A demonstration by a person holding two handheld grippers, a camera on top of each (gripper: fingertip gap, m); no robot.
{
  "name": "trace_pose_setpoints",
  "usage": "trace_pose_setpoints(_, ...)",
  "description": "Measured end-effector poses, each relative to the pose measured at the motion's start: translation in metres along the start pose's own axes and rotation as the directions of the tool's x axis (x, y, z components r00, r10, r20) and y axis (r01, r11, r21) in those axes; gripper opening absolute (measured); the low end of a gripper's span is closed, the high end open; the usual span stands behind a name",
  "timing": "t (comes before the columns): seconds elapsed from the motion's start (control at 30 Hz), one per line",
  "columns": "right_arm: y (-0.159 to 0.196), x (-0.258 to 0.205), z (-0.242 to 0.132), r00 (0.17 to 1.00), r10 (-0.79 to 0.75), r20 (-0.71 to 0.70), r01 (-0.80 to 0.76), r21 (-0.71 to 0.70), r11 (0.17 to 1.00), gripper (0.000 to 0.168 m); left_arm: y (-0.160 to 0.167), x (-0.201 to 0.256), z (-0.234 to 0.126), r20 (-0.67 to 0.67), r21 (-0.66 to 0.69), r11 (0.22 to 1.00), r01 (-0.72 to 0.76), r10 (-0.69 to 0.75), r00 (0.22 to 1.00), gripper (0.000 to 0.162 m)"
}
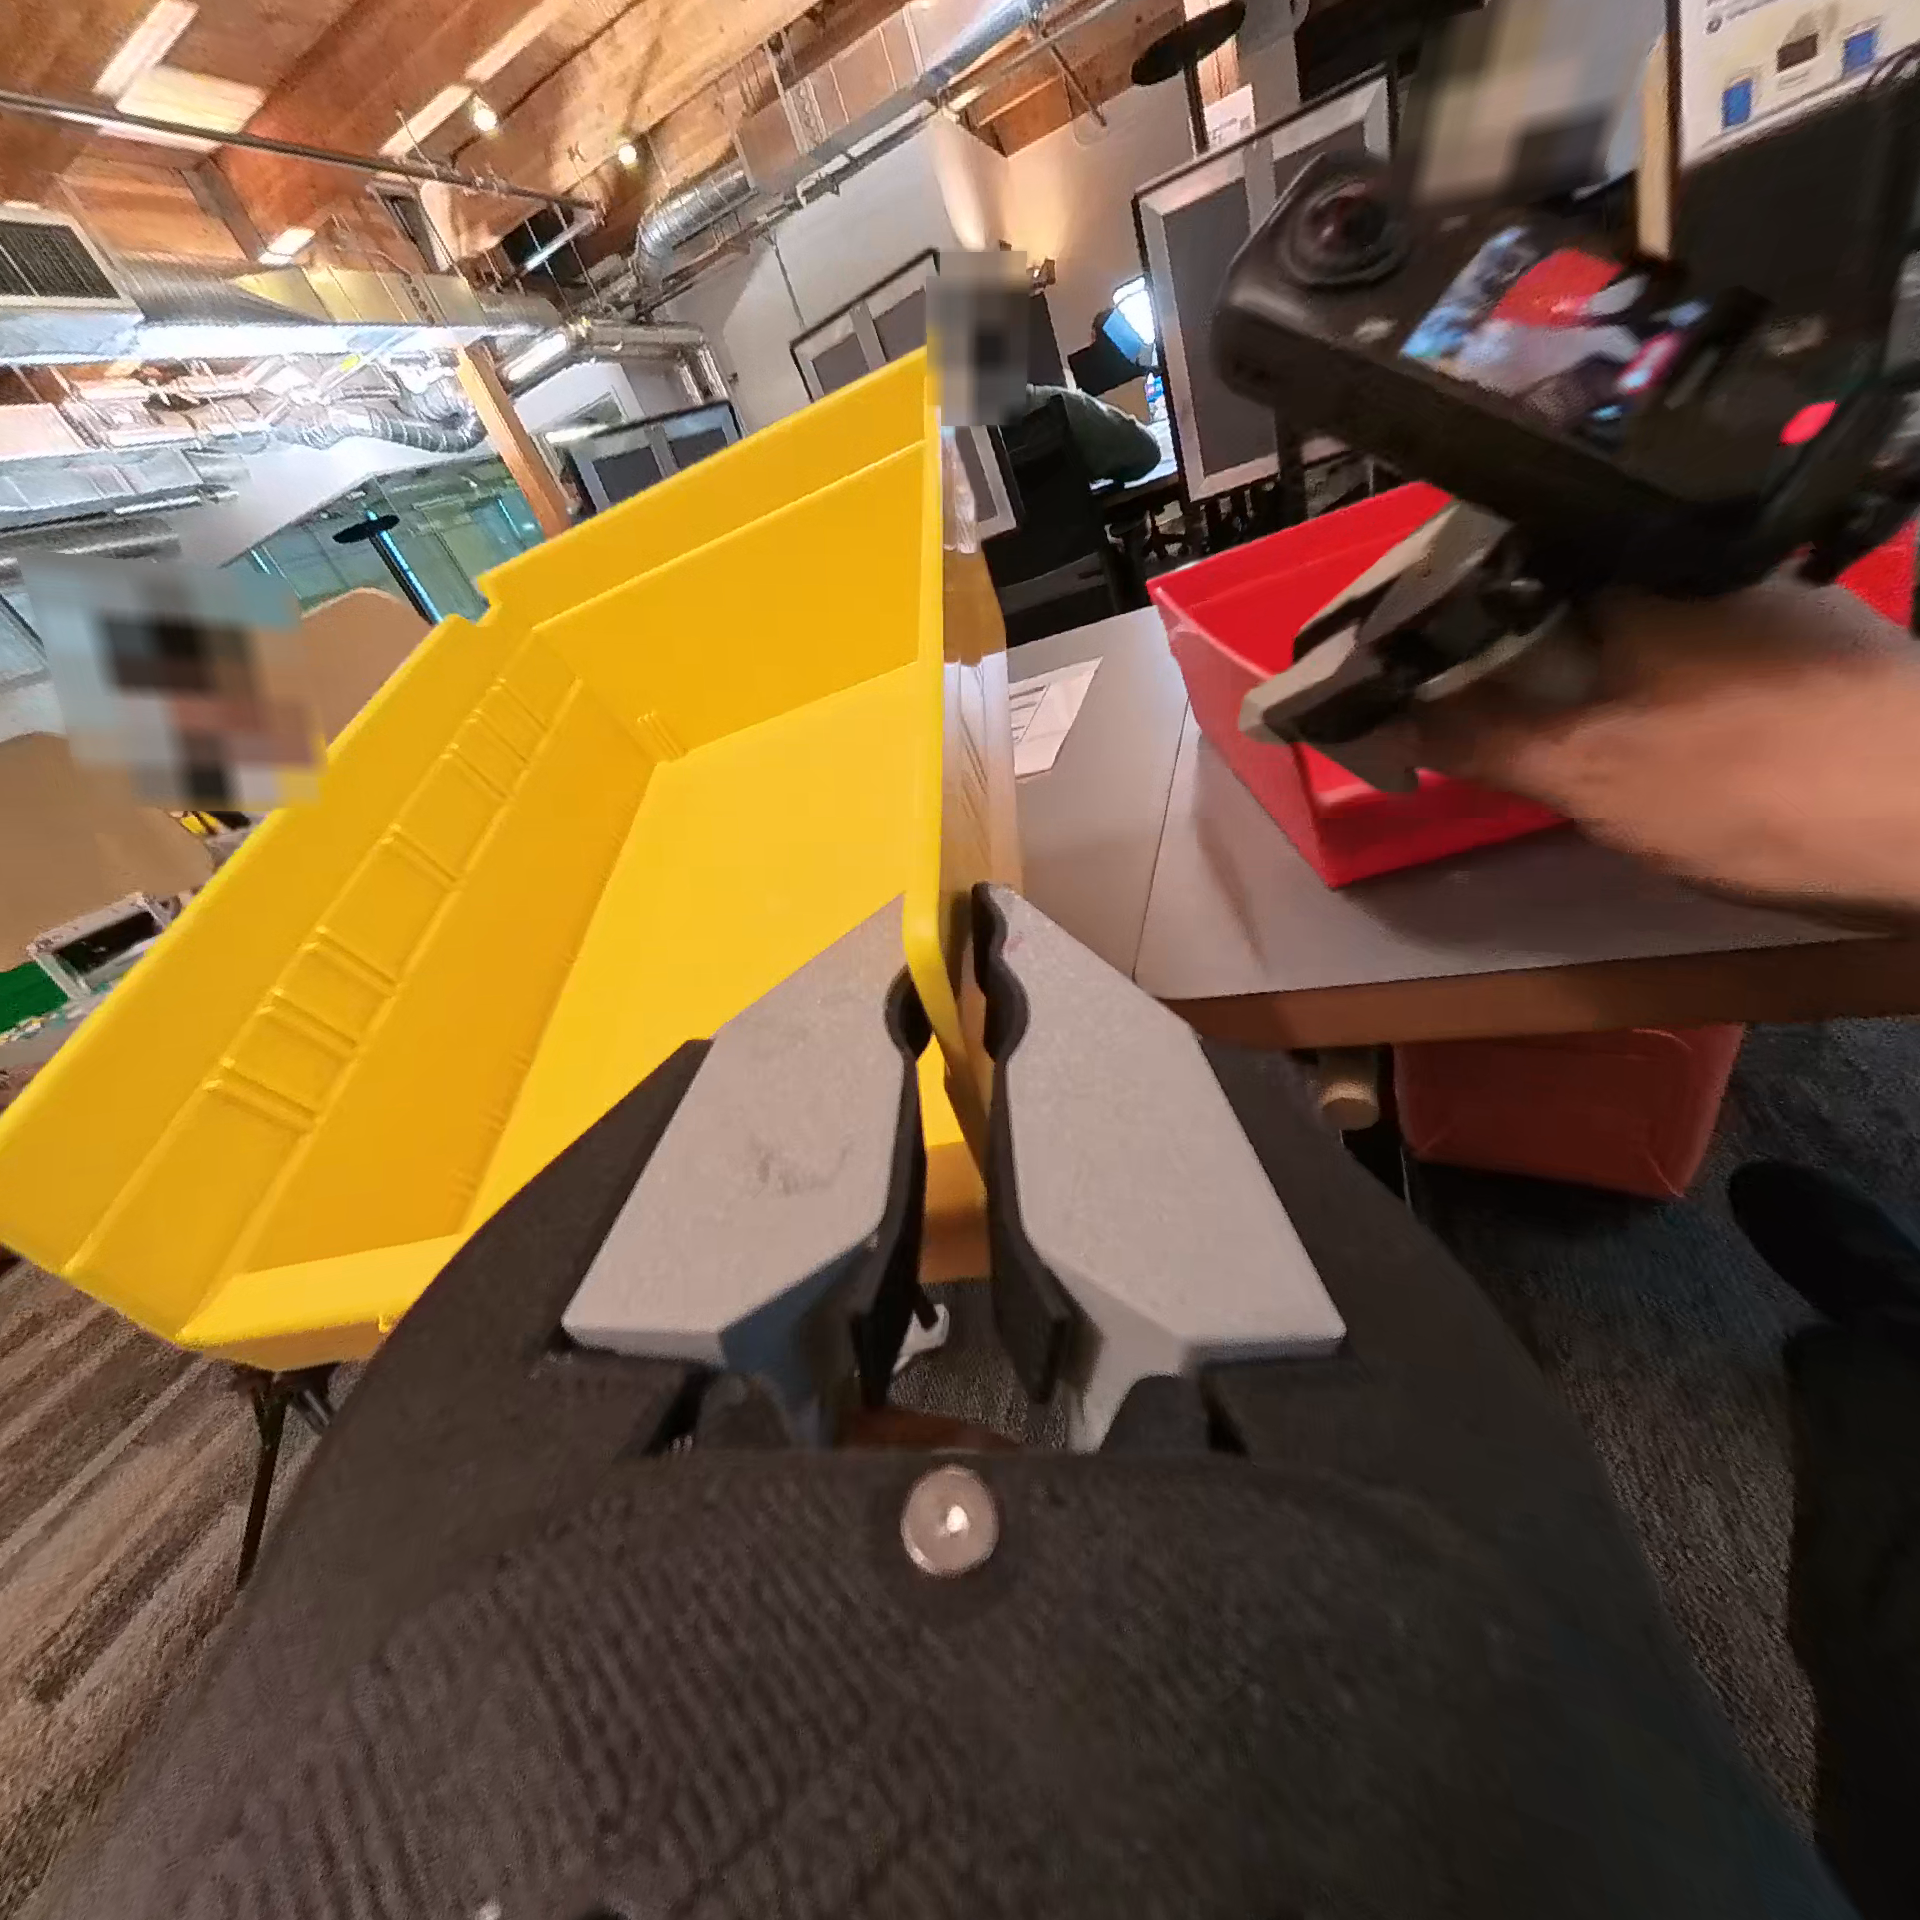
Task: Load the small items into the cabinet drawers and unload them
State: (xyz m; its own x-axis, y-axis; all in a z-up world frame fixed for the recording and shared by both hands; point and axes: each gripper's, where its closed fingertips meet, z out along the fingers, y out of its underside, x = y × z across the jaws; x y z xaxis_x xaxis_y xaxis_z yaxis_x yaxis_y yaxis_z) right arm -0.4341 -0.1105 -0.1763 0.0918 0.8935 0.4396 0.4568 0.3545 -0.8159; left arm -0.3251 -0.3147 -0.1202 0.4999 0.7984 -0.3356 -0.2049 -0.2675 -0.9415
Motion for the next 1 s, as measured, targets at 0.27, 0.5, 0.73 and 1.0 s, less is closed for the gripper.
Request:
trace_pose_setpoints(0.27, 0.062, 0.048, -0.139, 0.992, -0.071, 0.103, 0.056, 0.141, 0.988, 0.024, -0.043, 0.009, -0.018, -0.019, 0.095, 0.995, -0.003, 0.005, 1.0, 0.001)
trace_pose_setpoints(0.5, 0.165, 0.155, -0.255, 0.998, 0.024, 0.058, -0.026, 0.038, 0.999, 0.039, -0.132, 0.073, -0.042, -0.191, 0.27, 0.962, 0.033, 0.02, 0.981, 0.001)
trace_pose_setpoints(0.73, 0.23, 0.268, -0.364, 0.975, 0.217, -0.057, -0.213, 0.061, 0.975, 0.06, -0.226, 0.229, -0.081, -0.508, 0.441, 0.896, 0.056, 0.198, 0.838, 0.001)
trace_pose_setpoints(1.0, 0.266, 0.371, -0.472, 0.89, 0.393, -0.23, -0.367, 0.15, 0.918, 0.063, -0.251, 0.458, -0.104, -0.781, 0.417, 0.904, 0.093, 0.304, 0.546, 0.002)
